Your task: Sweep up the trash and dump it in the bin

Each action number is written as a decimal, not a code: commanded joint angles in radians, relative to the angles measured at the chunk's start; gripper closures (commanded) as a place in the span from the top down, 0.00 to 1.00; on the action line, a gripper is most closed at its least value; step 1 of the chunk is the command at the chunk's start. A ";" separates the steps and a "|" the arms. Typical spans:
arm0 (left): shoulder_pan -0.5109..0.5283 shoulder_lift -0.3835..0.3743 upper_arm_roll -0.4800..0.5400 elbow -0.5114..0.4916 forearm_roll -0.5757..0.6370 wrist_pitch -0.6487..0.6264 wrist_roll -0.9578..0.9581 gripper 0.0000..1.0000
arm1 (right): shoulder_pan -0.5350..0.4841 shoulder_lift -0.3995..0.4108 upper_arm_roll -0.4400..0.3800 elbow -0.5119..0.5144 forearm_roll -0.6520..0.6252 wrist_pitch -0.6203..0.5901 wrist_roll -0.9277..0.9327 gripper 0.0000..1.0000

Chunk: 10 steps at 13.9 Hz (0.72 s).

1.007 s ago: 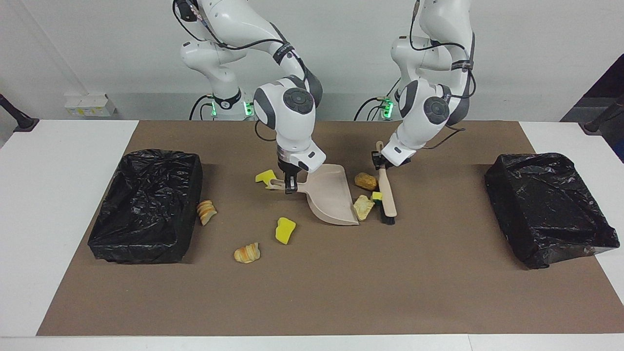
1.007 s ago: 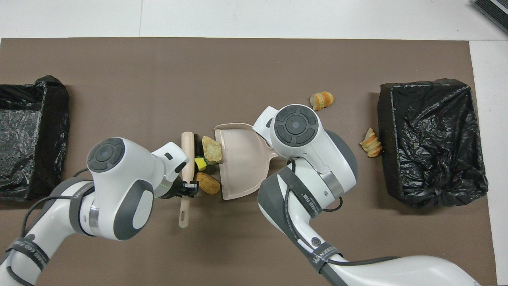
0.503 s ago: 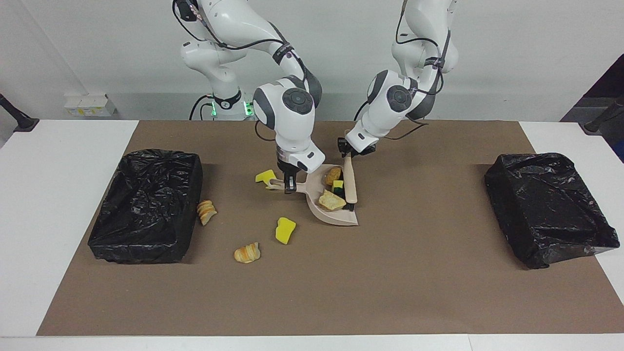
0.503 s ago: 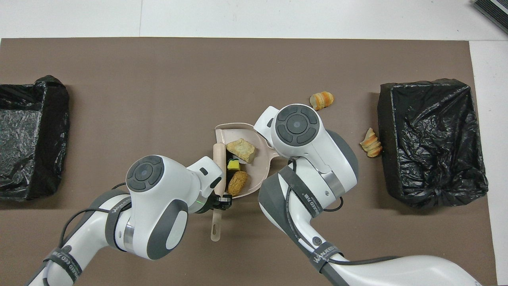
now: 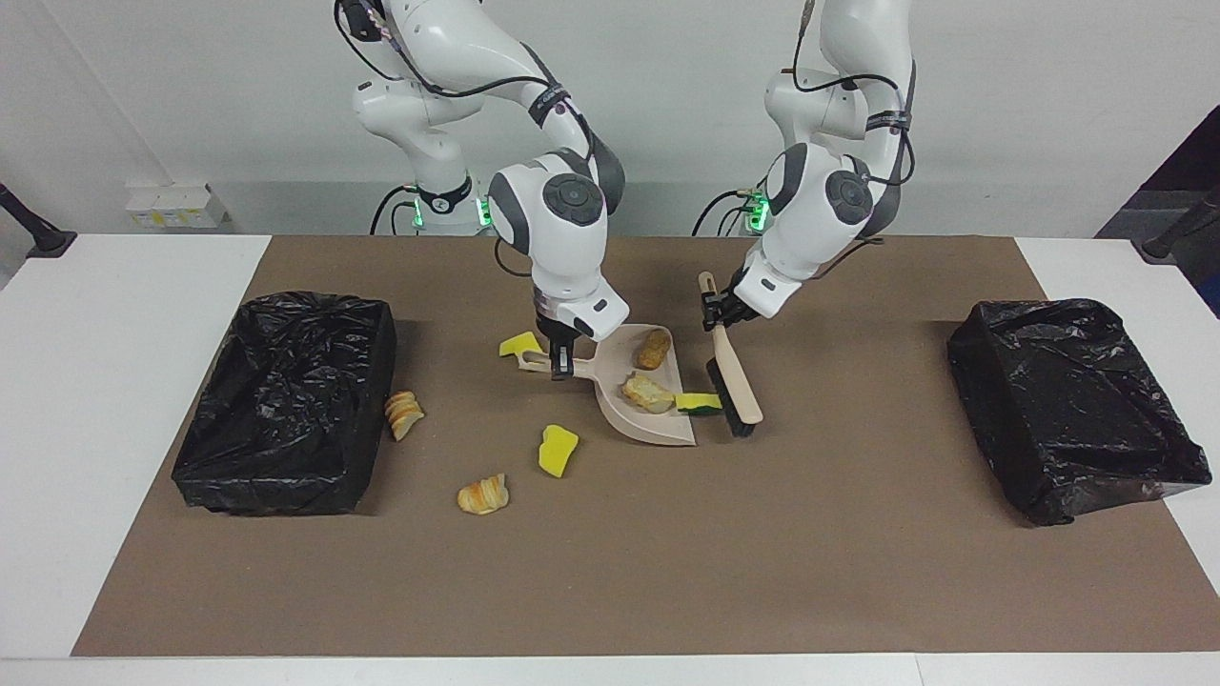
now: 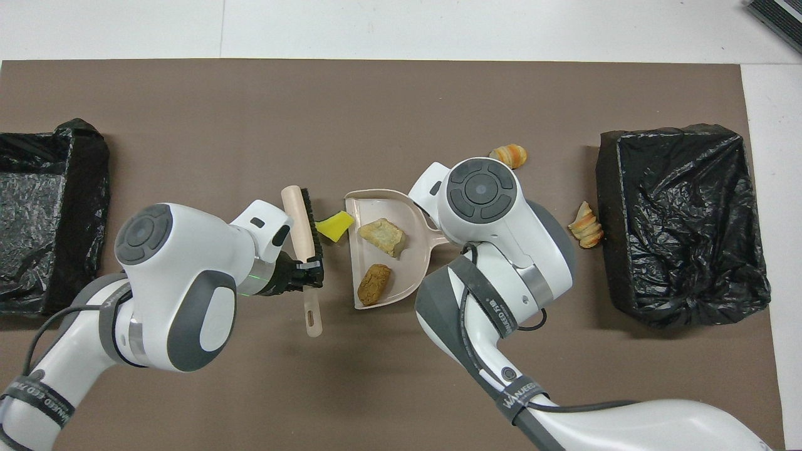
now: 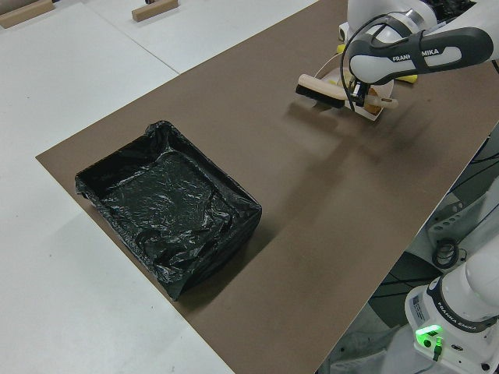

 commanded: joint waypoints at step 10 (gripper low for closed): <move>0.030 0.032 -0.014 -0.061 0.097 0.038 0.000 0.00 | -0.035 -0.038 0.011 -0.063 0.081 0.024 -0.038 0.00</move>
